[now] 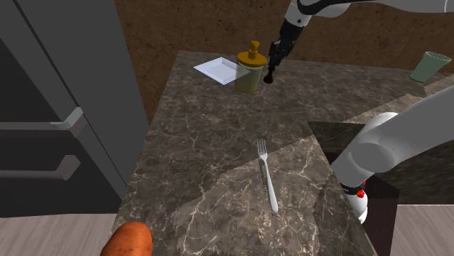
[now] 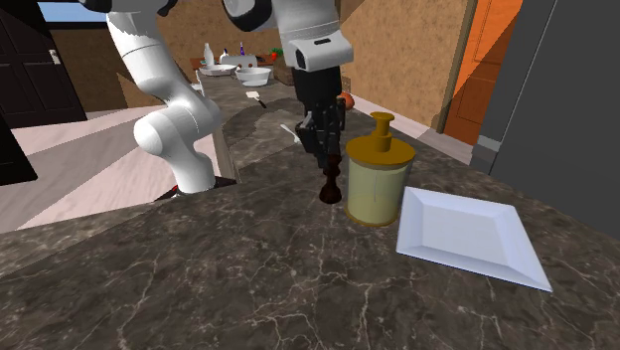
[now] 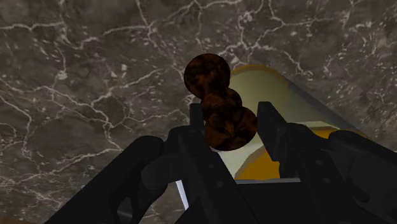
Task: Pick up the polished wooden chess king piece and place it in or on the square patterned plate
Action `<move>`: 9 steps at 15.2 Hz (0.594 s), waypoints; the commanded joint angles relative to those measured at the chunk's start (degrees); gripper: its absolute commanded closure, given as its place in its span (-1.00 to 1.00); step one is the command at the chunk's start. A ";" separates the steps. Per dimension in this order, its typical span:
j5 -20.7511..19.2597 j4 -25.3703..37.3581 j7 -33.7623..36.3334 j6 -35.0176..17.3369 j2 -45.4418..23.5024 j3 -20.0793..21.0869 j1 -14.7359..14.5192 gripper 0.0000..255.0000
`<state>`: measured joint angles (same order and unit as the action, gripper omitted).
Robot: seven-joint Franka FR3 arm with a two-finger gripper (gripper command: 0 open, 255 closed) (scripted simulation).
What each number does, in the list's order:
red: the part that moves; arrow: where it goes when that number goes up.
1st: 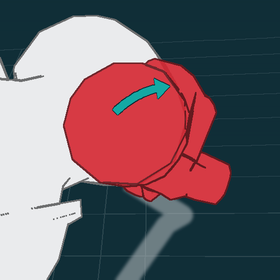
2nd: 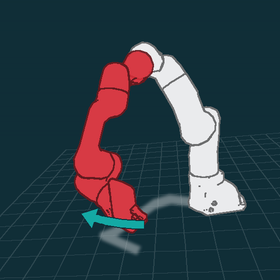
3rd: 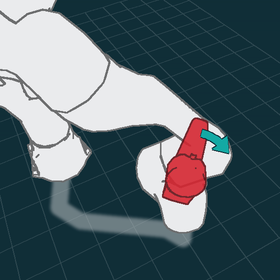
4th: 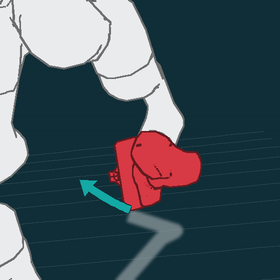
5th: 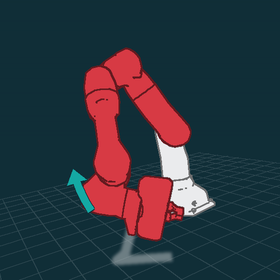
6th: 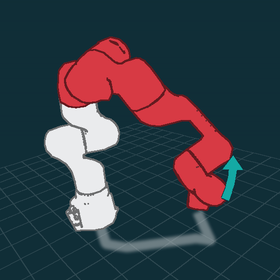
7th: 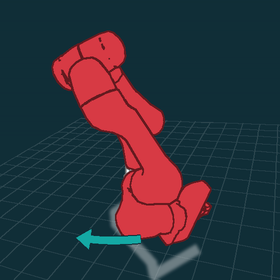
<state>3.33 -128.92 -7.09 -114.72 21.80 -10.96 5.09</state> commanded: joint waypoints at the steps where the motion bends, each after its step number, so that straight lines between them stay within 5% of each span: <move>1: -0.07 1.29 0.20 1.53 0.23 0.08 0.00 1.00; 9: 0.23 8.11 1.02 6.36 -1.73 0.42 -0.42 1.00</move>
<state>3.38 -122.22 -6.18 -108.74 21.14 -10.58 4.83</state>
